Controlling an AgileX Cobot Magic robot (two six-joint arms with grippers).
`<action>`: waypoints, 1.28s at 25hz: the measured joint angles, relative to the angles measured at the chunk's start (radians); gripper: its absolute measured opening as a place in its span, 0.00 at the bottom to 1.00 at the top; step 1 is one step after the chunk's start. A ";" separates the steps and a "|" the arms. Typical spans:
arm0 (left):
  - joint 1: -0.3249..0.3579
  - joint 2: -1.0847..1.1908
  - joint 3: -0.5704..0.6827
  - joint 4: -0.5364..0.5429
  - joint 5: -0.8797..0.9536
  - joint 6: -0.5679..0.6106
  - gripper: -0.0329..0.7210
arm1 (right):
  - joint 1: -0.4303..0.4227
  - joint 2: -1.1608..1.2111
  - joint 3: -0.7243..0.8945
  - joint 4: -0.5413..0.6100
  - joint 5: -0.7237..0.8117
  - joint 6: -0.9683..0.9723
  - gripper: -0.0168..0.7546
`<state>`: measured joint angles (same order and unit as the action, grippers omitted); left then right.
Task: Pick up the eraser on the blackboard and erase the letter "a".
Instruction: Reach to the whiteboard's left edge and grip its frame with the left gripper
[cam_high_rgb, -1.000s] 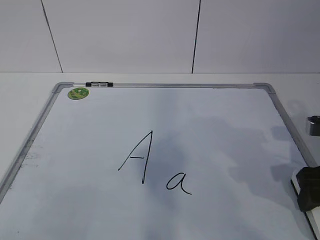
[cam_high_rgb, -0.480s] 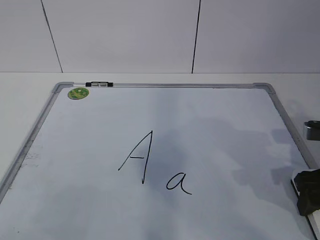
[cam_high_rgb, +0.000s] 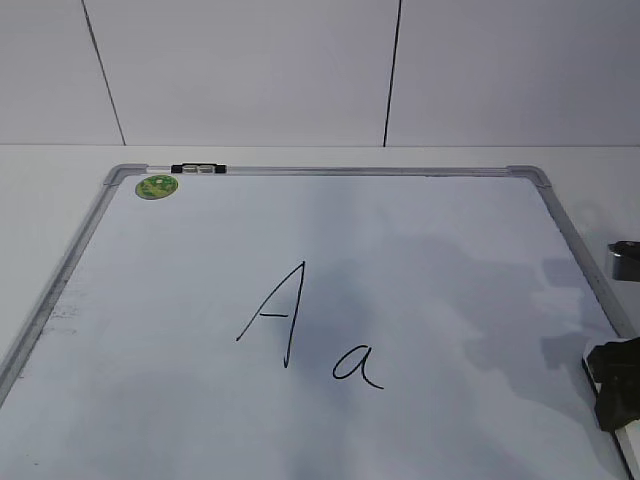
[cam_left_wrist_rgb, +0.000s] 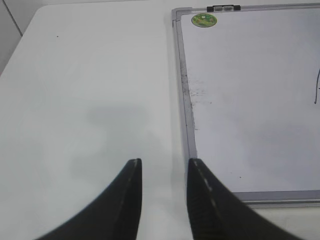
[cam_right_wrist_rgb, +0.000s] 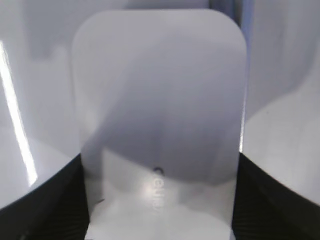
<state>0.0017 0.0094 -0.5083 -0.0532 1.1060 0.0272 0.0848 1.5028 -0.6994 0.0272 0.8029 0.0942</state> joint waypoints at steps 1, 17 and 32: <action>0.000 0.000 0.000 0.000 0.000 0.000 0.36 | 0.000 0.000 0.000 0.002 0.000 0.000 0.77; 0.000 0.000 0.000 0.000 0.000 0.000 0.36 | 0.000 0.000 0.000 0.009 -0.001 0.007 0.75; 0.000 0.000 0.000 0.000 0.000 0.000 0.36 | 0.000 -0.003 -0.136 0.044 0.185 -0.009 0.75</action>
<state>0.0017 0.0094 -0.5083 -0.0532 1.1060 0.0272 0.0848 1.5002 -0.8358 0.0711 0.9877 0.0852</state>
